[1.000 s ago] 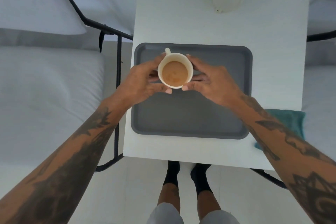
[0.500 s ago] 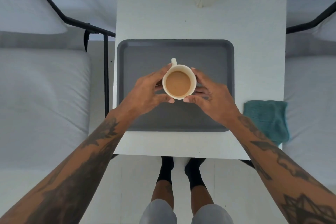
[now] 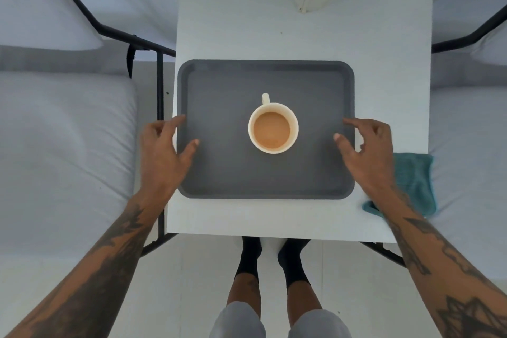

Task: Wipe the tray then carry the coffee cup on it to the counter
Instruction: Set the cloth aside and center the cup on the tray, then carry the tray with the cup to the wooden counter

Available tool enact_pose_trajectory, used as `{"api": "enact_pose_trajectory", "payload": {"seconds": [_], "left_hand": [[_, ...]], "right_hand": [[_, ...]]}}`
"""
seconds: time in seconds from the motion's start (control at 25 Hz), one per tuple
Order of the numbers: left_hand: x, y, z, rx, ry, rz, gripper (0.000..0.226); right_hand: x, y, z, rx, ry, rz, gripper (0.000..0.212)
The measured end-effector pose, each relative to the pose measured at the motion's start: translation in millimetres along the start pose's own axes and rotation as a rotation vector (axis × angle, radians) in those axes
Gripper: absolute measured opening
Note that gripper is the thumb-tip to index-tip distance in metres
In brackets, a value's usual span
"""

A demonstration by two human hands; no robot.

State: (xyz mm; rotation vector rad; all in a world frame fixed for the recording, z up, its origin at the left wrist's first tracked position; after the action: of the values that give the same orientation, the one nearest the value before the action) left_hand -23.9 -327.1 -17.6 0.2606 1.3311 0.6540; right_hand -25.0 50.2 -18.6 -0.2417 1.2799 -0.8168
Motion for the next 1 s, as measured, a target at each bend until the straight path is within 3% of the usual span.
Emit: {"api": "enact_pose_trajectory", "payload": {"seconds": [0.16, 0.36, 0.56, 0.76, 1.0], "left_hand": [[14.9, -14.4, -4.9, -0.072, -0.126, -0.070, 0.065], [22.1, -15.2, -21.8, -0.091, -0.059, -0.015, 0.074], [22.4, -4.8, -29.1, -0.059, -0.063, -0.018, 0.070], [16.3, -5.5, -35.9, -0.121, -0.175, 0.049, 0.084], [-33.8, 18.0, -15.3, -0.051, -0.234, 0.183, 0.087]], "right_hand": [[8.4, 13.9, -10.9, 0.079, -0.090, 0.015, 0.036], [20.1, 9.3, -25.5, 0.107, -0.088, -0.029, 0.052], [25.9, 9.3, -24.7, 0.077, -0.047, -0.035, 0.056], [18.5, 5.7, -22.4, 0.027, -0.018, -0.043, 0.051], [-33.2, -23.9, 5.2, -0.106, 0.084, -0.048, 0.046]]}}
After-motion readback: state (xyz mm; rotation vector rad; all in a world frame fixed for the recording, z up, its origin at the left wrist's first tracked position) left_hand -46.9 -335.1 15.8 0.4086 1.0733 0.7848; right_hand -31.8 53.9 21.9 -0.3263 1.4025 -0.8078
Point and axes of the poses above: each hand's wrist, its own z-axis away from the middle knuckle, its own x-axis out of the palm, y = z × x, the point moved 4 cm from there along -z, towards the middle knuckle, and after that the axes turned 1 degree about -y, right-handed, at the moved point
